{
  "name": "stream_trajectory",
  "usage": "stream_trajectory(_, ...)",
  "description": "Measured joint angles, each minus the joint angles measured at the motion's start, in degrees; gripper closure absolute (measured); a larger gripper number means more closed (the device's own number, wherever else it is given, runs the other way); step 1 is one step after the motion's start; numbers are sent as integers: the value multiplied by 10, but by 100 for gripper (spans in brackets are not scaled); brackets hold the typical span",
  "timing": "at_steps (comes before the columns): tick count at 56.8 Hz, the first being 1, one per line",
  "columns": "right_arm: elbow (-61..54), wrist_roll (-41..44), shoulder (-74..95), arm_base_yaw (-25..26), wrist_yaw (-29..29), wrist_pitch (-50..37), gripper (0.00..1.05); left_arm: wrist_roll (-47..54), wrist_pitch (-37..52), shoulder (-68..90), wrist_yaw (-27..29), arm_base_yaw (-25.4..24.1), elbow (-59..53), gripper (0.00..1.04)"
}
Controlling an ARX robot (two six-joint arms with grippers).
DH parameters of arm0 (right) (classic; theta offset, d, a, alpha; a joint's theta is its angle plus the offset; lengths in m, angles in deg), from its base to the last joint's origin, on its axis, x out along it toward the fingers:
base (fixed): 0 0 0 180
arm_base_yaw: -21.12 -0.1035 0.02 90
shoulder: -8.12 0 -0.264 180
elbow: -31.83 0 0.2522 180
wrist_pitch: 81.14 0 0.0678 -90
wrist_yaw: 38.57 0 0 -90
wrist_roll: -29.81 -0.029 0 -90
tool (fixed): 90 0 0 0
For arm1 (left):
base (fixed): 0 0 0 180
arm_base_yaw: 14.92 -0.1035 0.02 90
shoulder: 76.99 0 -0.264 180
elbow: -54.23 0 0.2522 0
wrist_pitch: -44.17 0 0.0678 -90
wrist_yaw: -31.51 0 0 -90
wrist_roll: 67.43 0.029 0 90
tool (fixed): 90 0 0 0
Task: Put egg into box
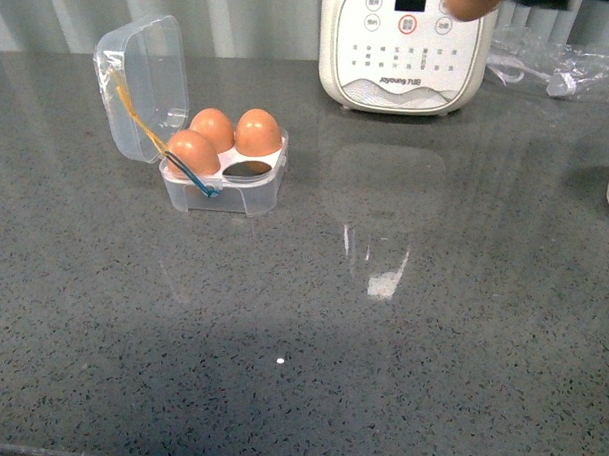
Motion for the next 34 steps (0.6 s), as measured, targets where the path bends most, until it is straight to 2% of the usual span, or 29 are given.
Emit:
stream_trajectory(6,32,3,46,-46,-14,6,63,0,0,0,0,0,0,7)
stream_trajectory(16,69,8,108,-92,-33,4,63,0,0,0,0,0,0,7)
stream_trajectory(34,122,27,171,-125,-37,21,63,0,0,0,0,0,0,7)
